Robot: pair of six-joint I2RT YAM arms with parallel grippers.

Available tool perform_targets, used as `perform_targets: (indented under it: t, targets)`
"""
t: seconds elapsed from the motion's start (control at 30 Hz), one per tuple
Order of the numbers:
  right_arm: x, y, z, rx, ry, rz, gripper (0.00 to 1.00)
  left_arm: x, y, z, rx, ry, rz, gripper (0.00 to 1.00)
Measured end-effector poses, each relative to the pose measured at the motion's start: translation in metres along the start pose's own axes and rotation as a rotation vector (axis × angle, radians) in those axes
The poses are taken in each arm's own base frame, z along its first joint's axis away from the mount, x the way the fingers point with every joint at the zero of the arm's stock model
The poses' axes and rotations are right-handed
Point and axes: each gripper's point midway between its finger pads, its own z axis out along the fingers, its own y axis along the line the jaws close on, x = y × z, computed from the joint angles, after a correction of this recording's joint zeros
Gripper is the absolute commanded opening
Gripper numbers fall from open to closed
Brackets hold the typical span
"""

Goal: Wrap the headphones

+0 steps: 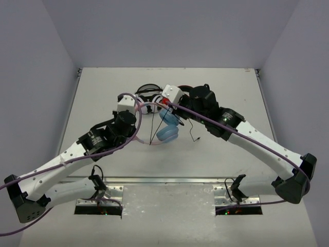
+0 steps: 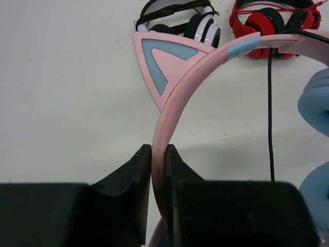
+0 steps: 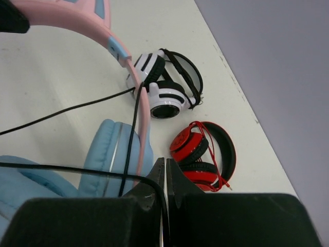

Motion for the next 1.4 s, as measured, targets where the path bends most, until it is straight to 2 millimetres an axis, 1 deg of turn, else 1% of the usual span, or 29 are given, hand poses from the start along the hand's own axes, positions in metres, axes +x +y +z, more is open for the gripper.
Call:
perform_targets:
  t: [0.13,0.23,0.37,0.47,0.67,0.73,0.87,0.93,1.07,1.13,1.27,1.4]
  targets:
    - [0.008,-0.016,0.000,0.040,0.018,0.013,0.03,0.006,0.000,-0.006,0.061,-0.012,0.029,0.00]
    - [0.012,-0.020,0.001,0.047,0.036,0.006,0.05,0.014,-0.003,-0.009,0.105,-0.007,0.058,0.01]
    - [0.014,-0.029,0.008,0.059,0.053,0.004,0.03,0.019,-0.016,-0.010,0.190,0.001,0.092,0.00]
    - [0.021,-0.027,0.014,0.045,0.072,0.007,0.02,0.022,-0.024,-0.015,0.257,-0.001,0.104,0.00]
    - [0.035,-0.022,0.025,0.004,0.106,0.014,0.01,0.017,-0.041,-0.027,0.390,-0.031,0.104,0.00]
    - [0.042,-0.026,0.025,-0.002,0.117,0.041,0.01,0.015,-0.044,-0.029,0.409,-0.038,0.101,0.00]
    - [0.058,-0.047,0.022,0.017,0.128,0.114,0.01,0.008,-0.047,-0.030,0.426,-0.071,0.081,0.00]
    - [0.060,-0.050,0.021,0.017,0.125,0.135,0.01,0.005,-0.048,-0.033,0.437,-0.085,0.074,0.00]
    - [0.059,-0.045,0.025,-0.002,0.099,0.164,0.01,0.000,-0.049,-0.041,0.475,-0.109,0.073,0.00]
    - [0.062,-0.039,0.027,-0.018,0.096,0.181,0.01,-0.002,-0.053,-0.046,0.506,-0.117,0.076,0.00]
    - [0.062,-0.032,0.030,-0.042,0.076,0.212,0.01,-0.002,-0.057,-0.049,0.540,-0.116,0.085,0.00]
    - [0.062,-0.031,0.034,-0.035,0.052,0.237,0.01,-0.008,-0.053,-0.052,0.524,-0.134,0.067,0.00]
